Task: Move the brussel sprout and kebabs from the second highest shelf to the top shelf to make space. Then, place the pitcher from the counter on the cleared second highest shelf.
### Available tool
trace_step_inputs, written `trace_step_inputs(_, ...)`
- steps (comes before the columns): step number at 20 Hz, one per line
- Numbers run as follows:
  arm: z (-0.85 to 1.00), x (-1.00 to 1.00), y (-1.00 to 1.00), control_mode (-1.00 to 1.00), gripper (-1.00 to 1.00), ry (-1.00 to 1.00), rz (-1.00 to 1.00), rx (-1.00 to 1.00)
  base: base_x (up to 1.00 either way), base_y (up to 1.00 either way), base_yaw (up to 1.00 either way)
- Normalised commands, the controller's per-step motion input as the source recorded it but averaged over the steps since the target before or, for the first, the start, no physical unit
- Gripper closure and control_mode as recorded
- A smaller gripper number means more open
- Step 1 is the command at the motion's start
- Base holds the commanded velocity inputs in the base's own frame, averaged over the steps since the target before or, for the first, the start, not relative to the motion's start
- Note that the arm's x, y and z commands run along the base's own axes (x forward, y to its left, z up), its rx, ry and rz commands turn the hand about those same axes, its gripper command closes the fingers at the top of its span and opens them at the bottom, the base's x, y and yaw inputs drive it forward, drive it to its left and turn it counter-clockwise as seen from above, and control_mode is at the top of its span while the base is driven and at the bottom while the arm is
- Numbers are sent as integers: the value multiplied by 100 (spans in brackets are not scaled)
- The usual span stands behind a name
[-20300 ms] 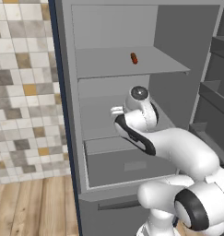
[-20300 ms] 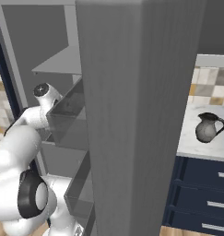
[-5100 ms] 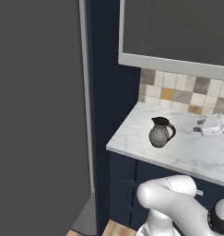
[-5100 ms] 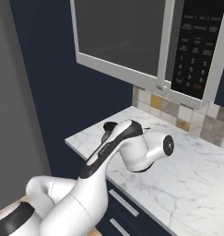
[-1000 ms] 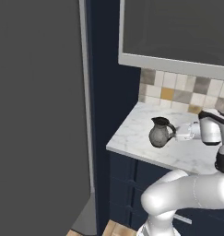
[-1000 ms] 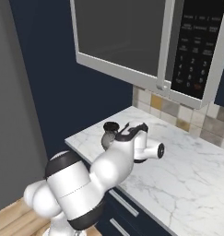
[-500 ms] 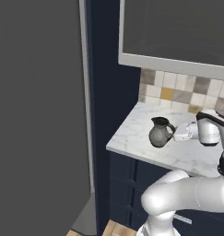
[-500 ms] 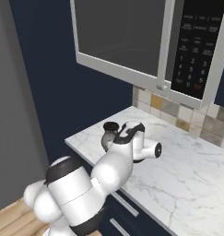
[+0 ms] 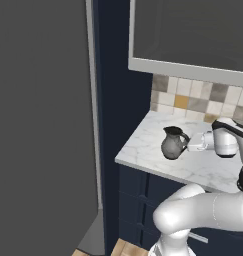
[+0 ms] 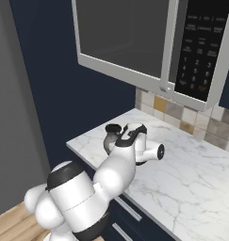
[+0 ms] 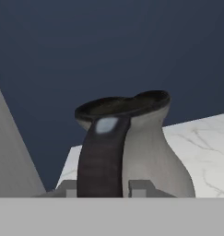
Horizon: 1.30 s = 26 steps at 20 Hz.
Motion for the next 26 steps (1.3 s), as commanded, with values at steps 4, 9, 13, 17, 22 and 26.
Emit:
trace_step_inputs(4, 0, -9, 1, -100, 100, -1, 0, 0, 0, 0, 0)
trace_step_inputs(9, 37, -55, 12, -100, 100, -7, -4, 0, 0, 0, 0)
trace_step_inputs(13, 69, -79, 15, -100, 100, -6, -12, 0, 0, 0, 0)
trace_step_inputs(17, 81, -86, 19, -100, 100, -1, -18, 0, 0, 0, 0)
trace_step_inputs(22, 78, -79, 33, -100, 100, 0, -27, 0, 0, 0, 0)
trace_step_inputs(26, 68, -87, 46, -100, 100, 0, -35, 0, 0, 0, 0)
